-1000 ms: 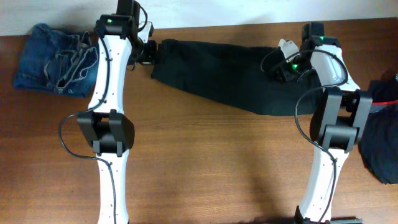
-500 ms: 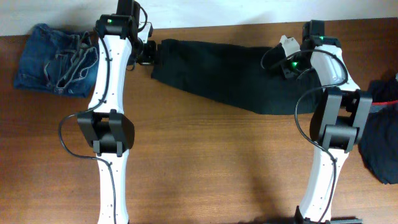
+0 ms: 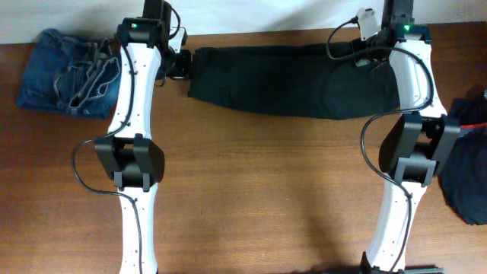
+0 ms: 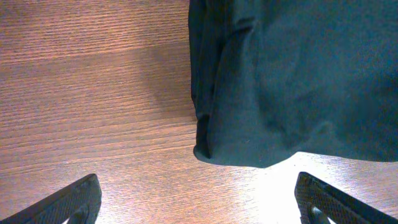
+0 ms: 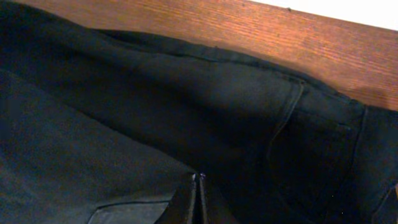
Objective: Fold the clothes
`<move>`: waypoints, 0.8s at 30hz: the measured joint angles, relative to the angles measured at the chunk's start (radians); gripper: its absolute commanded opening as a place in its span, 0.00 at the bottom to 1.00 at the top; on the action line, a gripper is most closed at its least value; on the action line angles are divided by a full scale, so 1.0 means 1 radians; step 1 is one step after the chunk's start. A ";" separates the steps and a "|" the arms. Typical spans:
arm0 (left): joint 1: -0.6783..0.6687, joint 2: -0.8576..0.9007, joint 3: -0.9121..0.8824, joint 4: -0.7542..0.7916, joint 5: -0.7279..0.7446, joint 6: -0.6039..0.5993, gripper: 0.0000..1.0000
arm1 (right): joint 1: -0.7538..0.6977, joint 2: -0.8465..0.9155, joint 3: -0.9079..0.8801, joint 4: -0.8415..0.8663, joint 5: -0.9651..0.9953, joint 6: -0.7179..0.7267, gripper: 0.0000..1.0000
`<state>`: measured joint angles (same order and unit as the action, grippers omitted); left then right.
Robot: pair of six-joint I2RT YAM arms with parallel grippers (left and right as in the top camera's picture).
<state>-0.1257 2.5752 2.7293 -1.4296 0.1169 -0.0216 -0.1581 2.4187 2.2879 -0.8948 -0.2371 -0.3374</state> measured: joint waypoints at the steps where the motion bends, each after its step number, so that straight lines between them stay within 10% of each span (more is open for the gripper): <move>1: 0.000 0.000 0.000 0.000 -0.001 0.000 0.99 | 0.000 0.001 0.000 0.008 0.000 0.002 0.04; 11: 0.000 0.000 0.000 0.000 -0.002 0.000 0.99 | 0.000 0.056 0.000 0.209 -0.004 0.085 0.09; 13: 0.000 0.000 0.000 0.001 -0.002 0.000 0.99 | 0.001 0.087 0.000 0.232 -0.005 0.096 0.49; 14: 0.000 0.000 0.000 0.000 -0.002 0.000 0.99 | 0.002 0.100 0.000 0.243 -0.005 0.101 0.91; 15: 0.000 0.000 0.000 0.000 -0.002 0.000 0.99 | 0.003 0.109 0.000 0.252 -0.006 0.102 0.99; 24: 0.000 0.000 0.000 0.034 -0.002 0.000 0.99 | 0.007 0.153 0.001 0.209 0.056 0.191 0.99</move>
<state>-0.1257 2.5752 2.7293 -1.3952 0.1146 -0.0216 -0.1509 2.5721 2.2890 -0.6861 -0.1806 -0.1463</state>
